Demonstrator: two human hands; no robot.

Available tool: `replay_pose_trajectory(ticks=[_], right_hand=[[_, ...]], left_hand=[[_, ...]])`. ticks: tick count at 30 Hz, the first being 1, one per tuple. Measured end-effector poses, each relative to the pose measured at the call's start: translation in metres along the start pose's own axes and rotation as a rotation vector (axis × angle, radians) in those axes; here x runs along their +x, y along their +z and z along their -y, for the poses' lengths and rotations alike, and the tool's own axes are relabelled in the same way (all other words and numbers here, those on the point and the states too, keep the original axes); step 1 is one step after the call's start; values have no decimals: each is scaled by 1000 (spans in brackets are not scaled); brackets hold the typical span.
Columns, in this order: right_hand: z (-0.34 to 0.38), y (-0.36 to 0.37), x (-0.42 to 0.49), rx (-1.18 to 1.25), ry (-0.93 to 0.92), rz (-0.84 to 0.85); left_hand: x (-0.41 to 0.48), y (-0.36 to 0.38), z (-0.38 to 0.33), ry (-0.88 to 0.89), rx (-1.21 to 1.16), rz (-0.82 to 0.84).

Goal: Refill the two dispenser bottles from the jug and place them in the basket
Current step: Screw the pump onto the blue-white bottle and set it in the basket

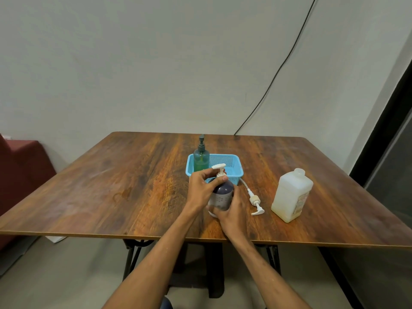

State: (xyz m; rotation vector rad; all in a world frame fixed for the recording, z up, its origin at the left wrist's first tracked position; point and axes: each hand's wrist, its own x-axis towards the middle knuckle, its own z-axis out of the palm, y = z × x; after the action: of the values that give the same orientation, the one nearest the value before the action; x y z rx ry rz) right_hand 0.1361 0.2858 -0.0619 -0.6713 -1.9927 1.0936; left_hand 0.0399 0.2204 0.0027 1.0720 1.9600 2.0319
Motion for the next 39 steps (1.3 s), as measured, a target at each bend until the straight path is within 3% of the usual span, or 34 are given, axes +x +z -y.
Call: replay_pose_trajectory(ticks=[10,21,39], right_hand=[[8,-3,-3,-22,23,9],[11,-8,-3,-19,33,36],[47,-28,105,115,18,35]], left_hand=[[5,-9,-10,-69,-33,137],[-7,-14,-14,-1,6,168],[34,-55,-8,7,41,-38]])
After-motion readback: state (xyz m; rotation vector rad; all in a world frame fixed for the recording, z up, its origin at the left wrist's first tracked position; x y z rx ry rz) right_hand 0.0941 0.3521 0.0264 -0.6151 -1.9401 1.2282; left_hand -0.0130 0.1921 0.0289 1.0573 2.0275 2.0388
